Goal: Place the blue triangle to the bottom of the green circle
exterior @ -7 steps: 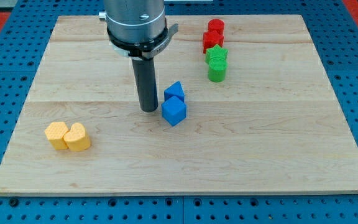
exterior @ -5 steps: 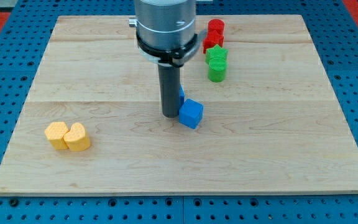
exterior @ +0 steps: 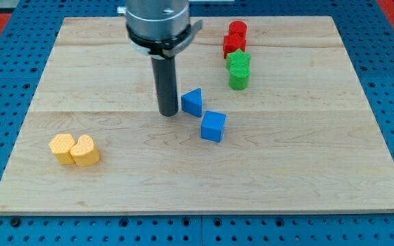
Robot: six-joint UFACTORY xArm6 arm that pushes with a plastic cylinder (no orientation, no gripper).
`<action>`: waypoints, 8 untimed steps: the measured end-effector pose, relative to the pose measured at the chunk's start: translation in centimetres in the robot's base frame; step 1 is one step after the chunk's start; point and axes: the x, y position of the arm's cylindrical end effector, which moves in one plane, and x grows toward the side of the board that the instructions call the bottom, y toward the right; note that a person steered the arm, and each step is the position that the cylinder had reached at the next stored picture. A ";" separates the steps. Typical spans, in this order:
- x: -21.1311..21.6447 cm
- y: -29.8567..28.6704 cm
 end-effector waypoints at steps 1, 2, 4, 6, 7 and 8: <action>-1.4 4.1; -1.4 8.2; -0.4 9.6; -0.4 11.1; -0.5 11.1; -1.5 11.1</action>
